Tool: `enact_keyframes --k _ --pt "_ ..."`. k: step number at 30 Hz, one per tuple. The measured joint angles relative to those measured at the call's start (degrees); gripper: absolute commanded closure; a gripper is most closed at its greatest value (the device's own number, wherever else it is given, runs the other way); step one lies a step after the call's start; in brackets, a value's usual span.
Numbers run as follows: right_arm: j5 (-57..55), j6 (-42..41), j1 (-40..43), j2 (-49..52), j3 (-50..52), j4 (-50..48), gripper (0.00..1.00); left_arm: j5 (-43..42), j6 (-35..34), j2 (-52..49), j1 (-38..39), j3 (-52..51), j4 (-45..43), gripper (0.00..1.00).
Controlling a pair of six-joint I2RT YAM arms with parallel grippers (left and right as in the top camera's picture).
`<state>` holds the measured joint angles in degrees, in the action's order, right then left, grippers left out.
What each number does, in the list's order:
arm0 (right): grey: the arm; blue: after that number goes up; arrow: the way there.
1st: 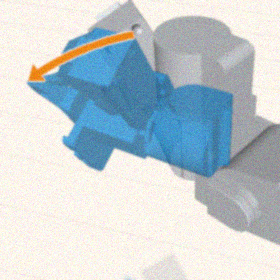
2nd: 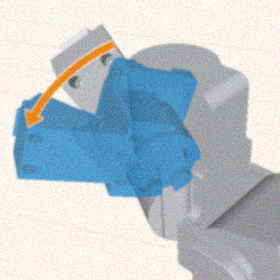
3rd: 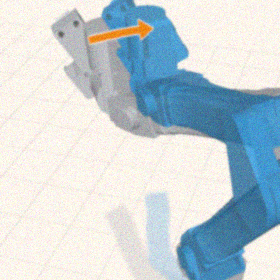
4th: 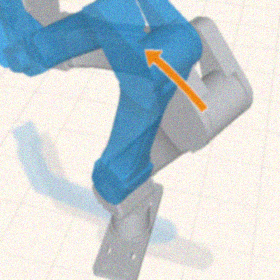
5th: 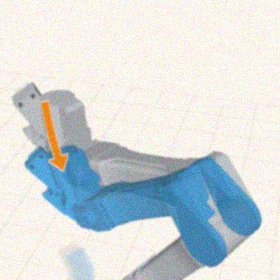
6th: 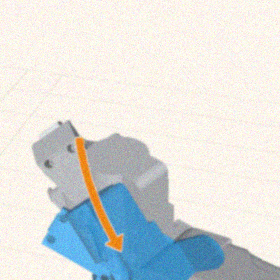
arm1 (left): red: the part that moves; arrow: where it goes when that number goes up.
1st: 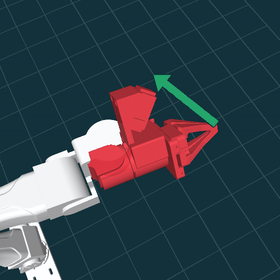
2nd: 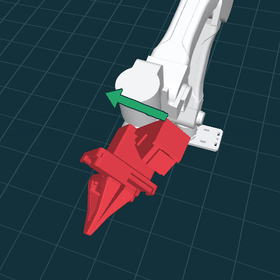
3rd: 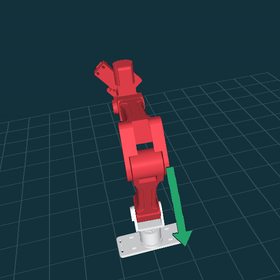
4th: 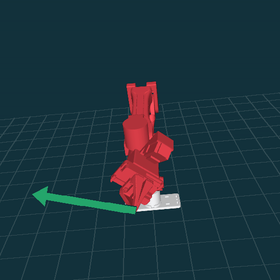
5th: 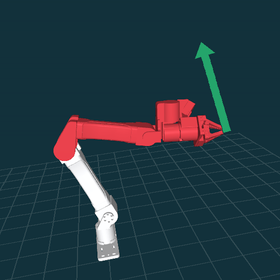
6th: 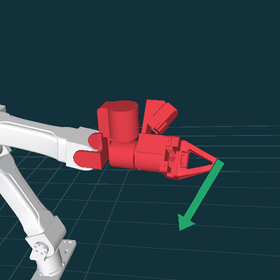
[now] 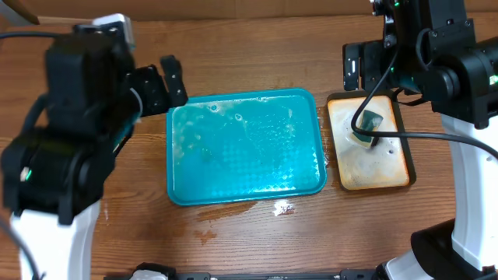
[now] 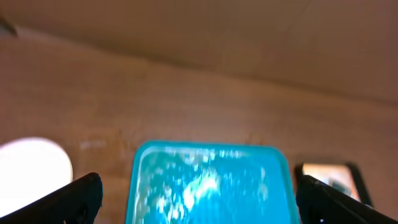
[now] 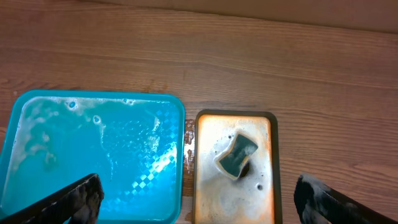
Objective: Clean dirty plates on tray and stack at the side
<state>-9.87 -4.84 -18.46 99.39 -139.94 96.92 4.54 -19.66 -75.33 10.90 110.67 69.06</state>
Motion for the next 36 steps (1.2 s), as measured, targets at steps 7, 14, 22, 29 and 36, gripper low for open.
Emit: enact_keyframes --k 7,14,22,29,36 --pt "0.0 0.0 0.0 0.0 0.0 0.0 0.00 3.9 0.8 9.3 0.0 0.0 -11.6 0.00" --pt "0.0 0.0 0.0 0.0 0.0 0.0 0.00 5.4 8.1 19.0 0.0 -3.2 -25.2 0.00" --pt "0.0 0.0 0.0 0.0 0.0 0.0 0.00 5.2 16.0 29.0 -0.8 -21.0 -38.3 0.00" --pt "0.0 0.0 0.0 0.0 0.0 0.0 0.00 -0.1 17.6 38.1 -6.1 -42.8 -52.2 0.00" --pt "0.0 0.0 0.0 0.0 0.0 0.0 0.00 -5.0 18.4 46.2 -8.3 -57.2 -60.7 0.00"
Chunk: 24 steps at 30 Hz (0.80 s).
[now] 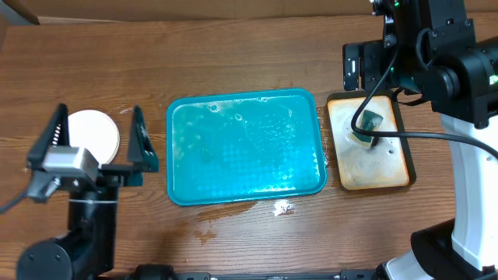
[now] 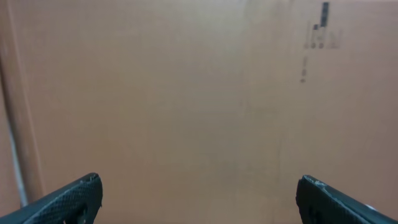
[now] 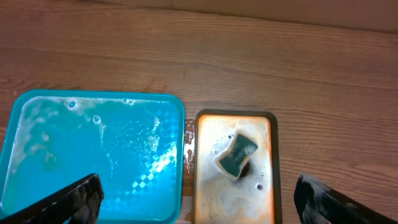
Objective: Clean dirty plates on tray and stack at the side
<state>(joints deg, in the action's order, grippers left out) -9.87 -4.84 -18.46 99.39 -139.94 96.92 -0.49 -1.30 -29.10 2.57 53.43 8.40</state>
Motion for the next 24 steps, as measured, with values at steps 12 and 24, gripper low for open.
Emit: enact_keyframes --k 12,24 --pt "0.0 0.0 0.0 0.0 0.0 0.0 0.00 -1.9 0.0 10.4 0.0 -18.9 -8.6 0.00" --pt "0.0 0.0 0.0 0.0 0.0 0.0 0.00 -2.3 0.0 24.1 0.0 -35.2 -11.8 0.00"
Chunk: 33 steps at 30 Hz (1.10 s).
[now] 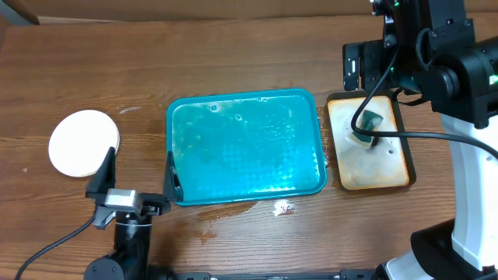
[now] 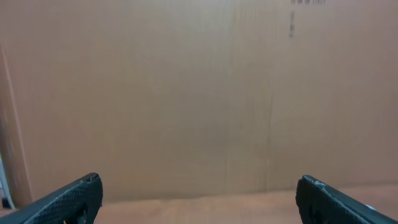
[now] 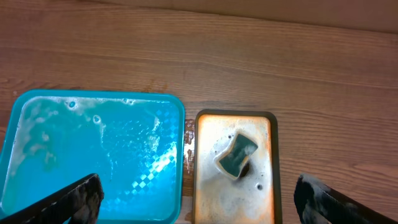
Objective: Clean dirty plates on tray and stack at the side
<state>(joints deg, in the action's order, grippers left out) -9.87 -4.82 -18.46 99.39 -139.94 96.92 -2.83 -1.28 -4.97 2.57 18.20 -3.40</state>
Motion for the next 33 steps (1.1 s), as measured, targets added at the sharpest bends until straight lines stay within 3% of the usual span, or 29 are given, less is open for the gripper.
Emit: enact_keyframes --k 24,33 --pt "0.0 0.0 0.0 0.0 0.0 0.0 0.00 0.0 0.1 4.0 0.0 -17.2 -3.8 0.00" --pt "0.0 0.0 0.0 0.0 0.0 0.0 0.00 0.0 1.9 4.1 0.0 -17.7 6.8 0.00"
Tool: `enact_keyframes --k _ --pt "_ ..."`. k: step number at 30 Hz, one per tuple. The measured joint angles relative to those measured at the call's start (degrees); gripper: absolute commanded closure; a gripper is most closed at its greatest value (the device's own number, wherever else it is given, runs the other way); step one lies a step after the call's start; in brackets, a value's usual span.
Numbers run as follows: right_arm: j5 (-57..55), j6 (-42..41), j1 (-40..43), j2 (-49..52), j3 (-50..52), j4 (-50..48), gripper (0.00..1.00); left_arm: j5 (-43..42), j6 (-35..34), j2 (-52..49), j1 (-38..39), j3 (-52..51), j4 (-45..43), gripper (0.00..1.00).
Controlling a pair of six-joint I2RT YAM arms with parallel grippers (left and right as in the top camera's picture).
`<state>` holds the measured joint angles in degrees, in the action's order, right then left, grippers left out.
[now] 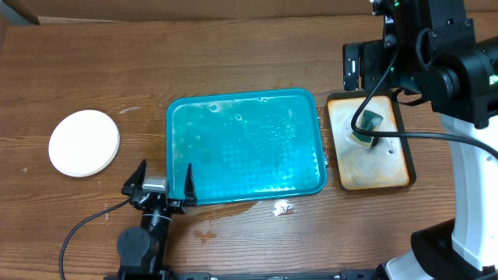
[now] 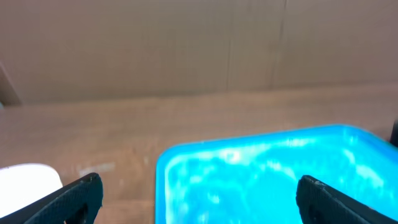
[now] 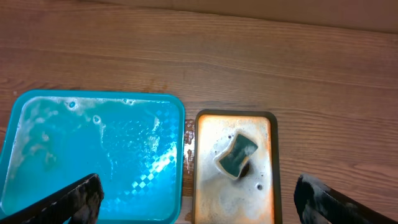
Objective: Clean dirty plates on tray and stack at the side
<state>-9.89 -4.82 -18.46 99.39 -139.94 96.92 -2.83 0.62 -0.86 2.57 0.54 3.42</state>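
The teal tray [image 1: 241, 148] lies mid-table, wet with suds and with no plate on it; it also shows in the left wrist view [image 2: 273, 168] and the right wrist view [image 3: 93, 155]. A white round plate [image 1: 84, 142] rests on the wood at the left, its edge just visible as the plate [image 2: 28, 180]. My left gripper [image 1: 165, 183] sits low by the tray's front-left corner, open and holding nothing [image 2: 199, 202]. My right gripper [image 3: 199, 199] hangs high over the table's right side, open and holding nothing.
A small brown-rimmed tray [image 1: 369, 144] of soapy water lies right of the teal tray, with a dark green sponge [image 1: 369, 123] in it, also seen as the sponge [image 3: 236, 155]. A spot of foam [image 1: 282, 208] lies on the wood. A cardboard wall [image 2: 186, 43] closes the back.
My left gripper has shifted right and lower, from the wood front-left of the tray to its front-left corner. Its camera now shows the tray instead of the cardboard wall. The right arm has not moved.
The left arm first stood high over the table's left side, covering the plate, gripper open near the tray's far-left corner. Then it had drawn back beside the uncovered white plate, then lower in front of it, and now by the tray's corner. The right arm stayed still.
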Motion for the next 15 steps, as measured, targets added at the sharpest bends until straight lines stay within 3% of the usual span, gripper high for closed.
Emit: enact_keyframes --k 15 --pt "0.0 0.0 0.0 0.0 0.0 0.0 0.00 0.0 -0.3 0.0 0.0 0.0 0.8 0.00"
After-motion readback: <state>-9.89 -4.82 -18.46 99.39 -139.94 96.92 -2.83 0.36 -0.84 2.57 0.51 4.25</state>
